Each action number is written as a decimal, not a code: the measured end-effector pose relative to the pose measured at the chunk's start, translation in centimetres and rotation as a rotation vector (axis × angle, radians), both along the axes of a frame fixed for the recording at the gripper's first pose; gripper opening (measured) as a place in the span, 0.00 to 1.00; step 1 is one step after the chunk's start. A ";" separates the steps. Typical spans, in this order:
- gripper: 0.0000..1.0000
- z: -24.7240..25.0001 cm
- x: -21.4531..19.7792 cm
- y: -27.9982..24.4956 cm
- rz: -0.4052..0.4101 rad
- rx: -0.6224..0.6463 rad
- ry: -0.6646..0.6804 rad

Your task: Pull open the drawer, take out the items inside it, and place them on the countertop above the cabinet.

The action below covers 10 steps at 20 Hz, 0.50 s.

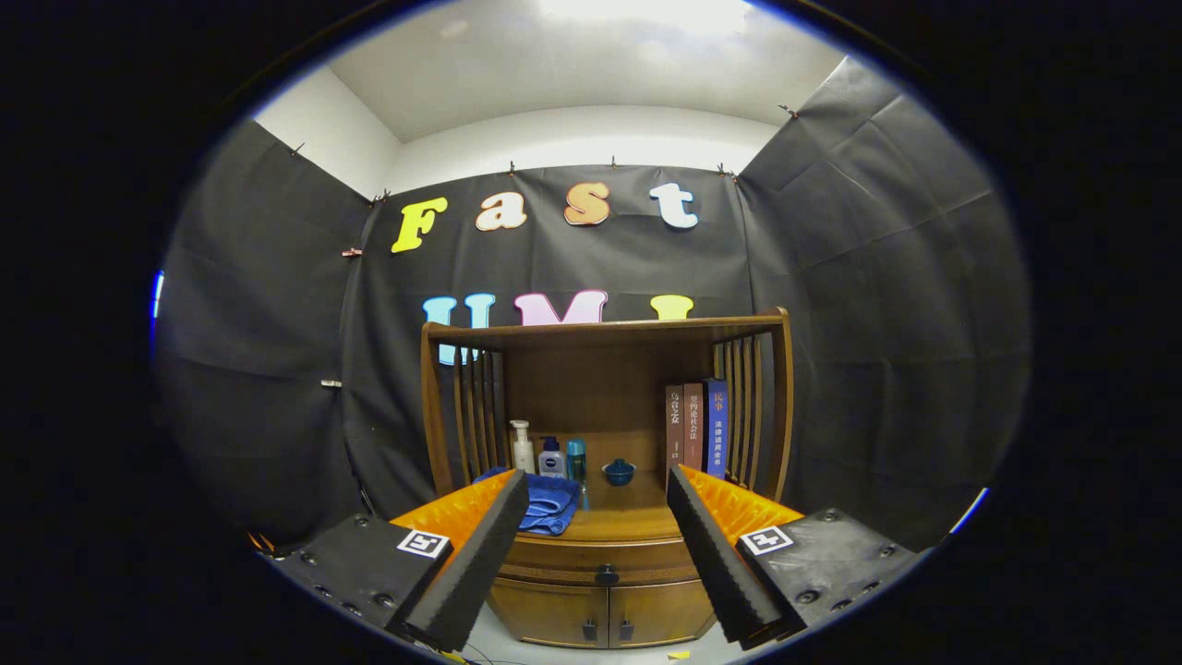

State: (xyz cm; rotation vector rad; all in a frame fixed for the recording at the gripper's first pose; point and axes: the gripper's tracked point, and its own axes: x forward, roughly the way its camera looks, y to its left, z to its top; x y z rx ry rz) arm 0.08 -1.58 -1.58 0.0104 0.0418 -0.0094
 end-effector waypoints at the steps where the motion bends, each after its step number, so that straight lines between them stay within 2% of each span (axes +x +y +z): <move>1: 0.99 -0.2 0.1 0.0 0.001 0.000 0.004; 10: 0.99 -3.4 1.1 0.1 0.009 0.007 0.052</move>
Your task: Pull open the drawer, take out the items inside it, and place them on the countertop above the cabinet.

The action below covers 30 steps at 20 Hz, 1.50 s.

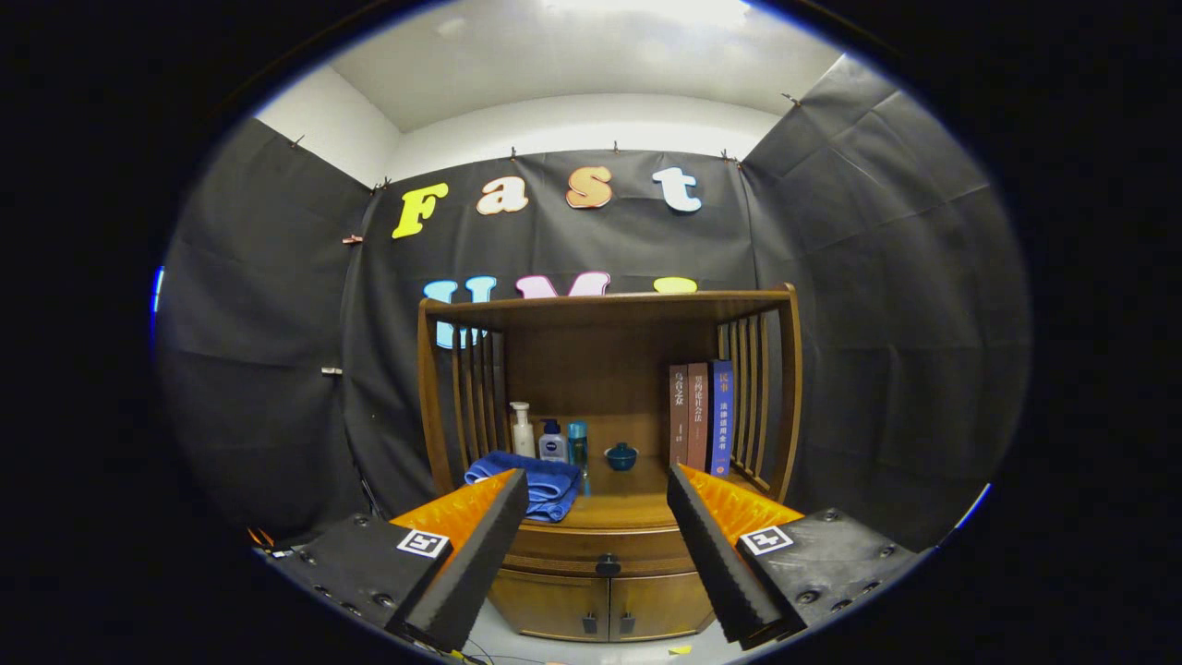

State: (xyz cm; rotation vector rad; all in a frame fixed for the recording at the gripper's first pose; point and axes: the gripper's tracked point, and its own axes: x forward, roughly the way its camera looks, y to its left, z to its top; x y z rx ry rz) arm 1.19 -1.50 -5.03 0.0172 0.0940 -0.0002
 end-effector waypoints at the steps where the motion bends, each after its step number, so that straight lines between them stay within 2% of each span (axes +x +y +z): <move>1: 0.99 -0.6 0.2 0.1 0.001 0.003 0.009; 13: 0.99 -10.9 5.2 0.0 -0.002 0.017 0.143; 26: 0.99 -27.3 12.5 -1.5 -0.047 0.001 0.369; 30: 0.99 -30.3 13.9 -1.9 -0.055 0.008 0.407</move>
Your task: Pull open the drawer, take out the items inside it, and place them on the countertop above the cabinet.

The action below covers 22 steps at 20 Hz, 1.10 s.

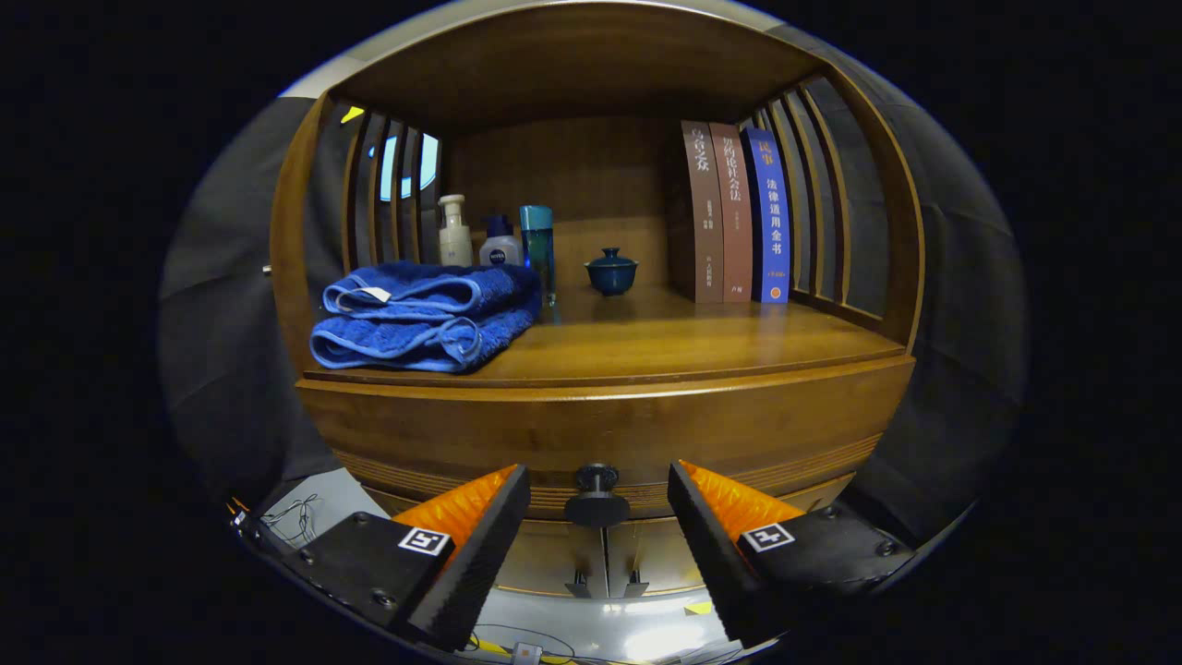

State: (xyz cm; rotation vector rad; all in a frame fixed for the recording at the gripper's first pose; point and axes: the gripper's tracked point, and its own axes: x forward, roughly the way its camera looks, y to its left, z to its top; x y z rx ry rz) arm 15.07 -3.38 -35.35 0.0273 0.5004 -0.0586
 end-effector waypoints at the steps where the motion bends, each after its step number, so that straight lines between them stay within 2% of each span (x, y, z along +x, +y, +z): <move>1: 0.99 -0.6 0.4 0.0 0.000 0.001 0.008; 3: 0.93 -1.9 0.8 -0.1 -0.004 0.003 0.036; 5: 0.82 -3.1 0.9 -0.1 -0.006 0.003 0.069; 7: 0.64 -3.7 0.9 0.0 0.004 -0.003 0.084; 8: 0.55 -2.4 0.7 -0.1 0.006 -0.004 0.077; 9: 0.49 -3.8 1.1 0.0 0.008 -0.008 0.069; 13: 0.31 -3.7 0.9 0.0 0.006 -0.011 0.075; 18: 0.31 -3.5 0.8 0.0 -0.002 0.008 0.094; 22: 0.31 -3.2 -0.8 0.2 0.005 -0.010 0.113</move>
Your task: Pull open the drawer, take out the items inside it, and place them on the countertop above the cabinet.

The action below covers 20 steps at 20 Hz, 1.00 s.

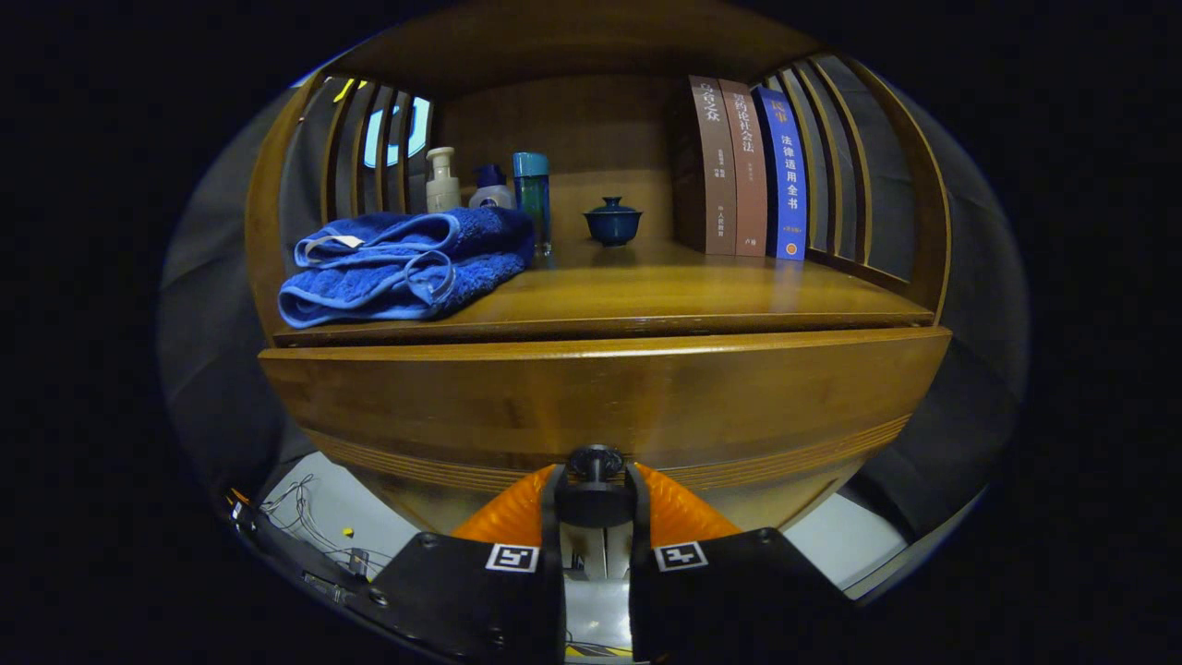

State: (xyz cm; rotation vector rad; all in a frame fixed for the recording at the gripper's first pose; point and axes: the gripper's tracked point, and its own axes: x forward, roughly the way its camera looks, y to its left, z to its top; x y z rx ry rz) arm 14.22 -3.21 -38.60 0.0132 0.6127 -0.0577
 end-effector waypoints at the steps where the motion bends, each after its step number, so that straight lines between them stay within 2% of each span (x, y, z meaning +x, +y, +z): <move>1: 0.31 0.1 -0.6 0.0 0.001 -0.005 0.006; 20: 0.31 2.4 -14.6 1.2 -0.007 0.014 0.128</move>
